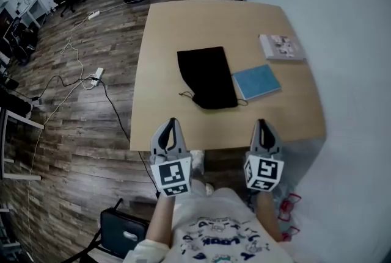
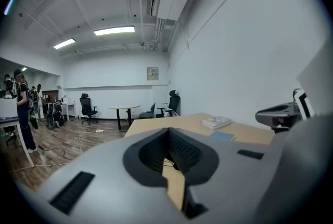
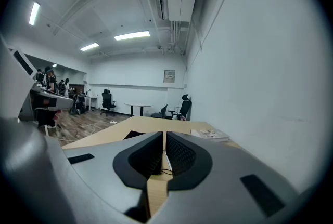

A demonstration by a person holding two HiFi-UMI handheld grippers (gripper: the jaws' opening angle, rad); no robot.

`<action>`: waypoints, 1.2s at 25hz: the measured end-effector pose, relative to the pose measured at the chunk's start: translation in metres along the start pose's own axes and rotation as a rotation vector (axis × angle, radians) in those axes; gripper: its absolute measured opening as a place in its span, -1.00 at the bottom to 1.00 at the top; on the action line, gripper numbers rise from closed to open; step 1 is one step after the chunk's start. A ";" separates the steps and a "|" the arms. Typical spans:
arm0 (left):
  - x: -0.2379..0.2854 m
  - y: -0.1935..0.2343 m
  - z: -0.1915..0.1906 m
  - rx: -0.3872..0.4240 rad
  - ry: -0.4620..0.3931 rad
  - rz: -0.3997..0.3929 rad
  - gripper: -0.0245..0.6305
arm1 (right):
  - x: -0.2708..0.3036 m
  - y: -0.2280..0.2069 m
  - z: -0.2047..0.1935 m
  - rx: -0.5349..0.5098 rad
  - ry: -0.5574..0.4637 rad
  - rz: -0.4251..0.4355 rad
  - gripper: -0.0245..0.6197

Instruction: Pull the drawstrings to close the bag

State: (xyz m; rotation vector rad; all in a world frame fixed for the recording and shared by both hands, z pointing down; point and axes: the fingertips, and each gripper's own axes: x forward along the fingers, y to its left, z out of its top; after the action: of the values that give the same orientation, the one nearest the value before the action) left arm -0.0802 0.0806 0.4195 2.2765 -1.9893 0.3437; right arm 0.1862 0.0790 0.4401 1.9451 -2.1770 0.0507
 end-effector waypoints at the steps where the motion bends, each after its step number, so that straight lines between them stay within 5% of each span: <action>1: 0.009 0.000 -0.005 0.010 0.015 -0.006 -0.93 | 0.008 0.000 -0.005 0.003 0.021 0.000 -0.92; 15: 0.145 0.021 -0.092 0.133 0.336 -0.172 -0.93 | 0.122 -0.002 -0.085 -0.004 0.411 -0.009 -0.89; 19: 0.164 0.016 -0.125 0.140 0.456 -0.275 -0.93 | 0.135 -0.006 -0.114 -0.010 0.509 0.020 -0.65; 30: 0.200 0.011 -0.161 0.453 0.565 -0.462 -0.92 | 0.144 -0.006 -0.158 -0.170 0.716 0.261 -0.50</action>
State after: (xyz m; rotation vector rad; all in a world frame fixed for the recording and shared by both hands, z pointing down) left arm -0.0839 -0.0781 0.6214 2.4024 -1.1575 1.3107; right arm 0.1999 -0.0353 0.6202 1.2645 -1.8408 0.5022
